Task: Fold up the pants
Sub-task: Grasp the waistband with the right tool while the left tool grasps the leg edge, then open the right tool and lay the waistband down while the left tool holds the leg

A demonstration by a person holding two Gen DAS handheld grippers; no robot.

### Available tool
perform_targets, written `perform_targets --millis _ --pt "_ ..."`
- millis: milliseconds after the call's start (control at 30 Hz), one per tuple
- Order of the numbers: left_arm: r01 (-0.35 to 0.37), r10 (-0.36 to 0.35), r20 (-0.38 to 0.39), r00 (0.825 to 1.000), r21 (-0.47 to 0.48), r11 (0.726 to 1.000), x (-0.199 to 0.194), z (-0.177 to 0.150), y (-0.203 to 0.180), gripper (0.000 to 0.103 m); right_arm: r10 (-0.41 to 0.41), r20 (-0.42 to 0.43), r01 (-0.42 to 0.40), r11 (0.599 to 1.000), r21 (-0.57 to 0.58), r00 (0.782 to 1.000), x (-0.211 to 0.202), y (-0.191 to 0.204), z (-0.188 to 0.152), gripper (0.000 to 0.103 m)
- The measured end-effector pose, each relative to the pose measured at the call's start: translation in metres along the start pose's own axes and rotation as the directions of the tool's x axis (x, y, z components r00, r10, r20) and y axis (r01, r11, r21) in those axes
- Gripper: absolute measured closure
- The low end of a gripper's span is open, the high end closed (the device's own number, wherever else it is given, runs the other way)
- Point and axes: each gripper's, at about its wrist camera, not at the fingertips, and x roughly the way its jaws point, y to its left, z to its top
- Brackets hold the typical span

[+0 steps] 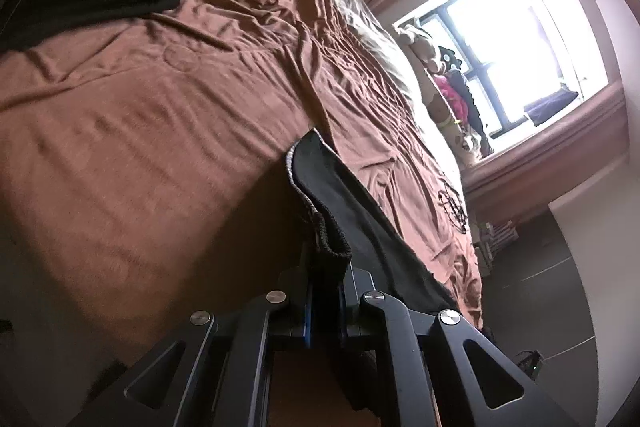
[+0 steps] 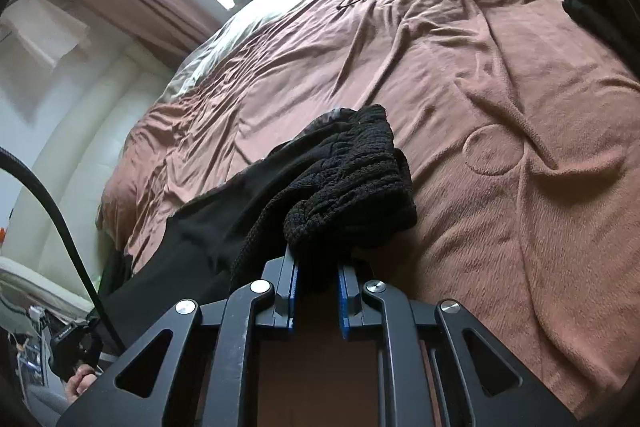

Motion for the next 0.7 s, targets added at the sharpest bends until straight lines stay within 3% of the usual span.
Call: perform_targets --millis 233,567,667,700 --pt "0.013 -0.013 -0.007 1.0 -0.031 0.999 -0.012 -0.011 0.015 0.094 -0.007 -0.029 0.006 0.999 -0.037 1.0 -0.001 0.003 -0.002 0.091" --pt "-0.064 0.058 -0.069 0.996 -0.086 0.994 0.031 -0.019 0.065 0.094 -0.103 -0.071 0.1 0.994 -0.04 0.992 0.028 -0.007 -0.025 0.089" --pt "-0.07 0.06 -0.098 0.993 -0.104 0.992 0.037 -0.024 0.077 0.093 -0.1 -0.089 0.099 0.995 -0.013 0.991 0.029 -0.011 -0.029 0.079" --pt "-0.07 0.058 -0.106 0.993 -0.108 0.992 0.037 -0.026 0.08 0.093 -0.115 -0.092 0.115 0.993 -0.012 0.989 0.027 -0.011 -0.032 0.071"
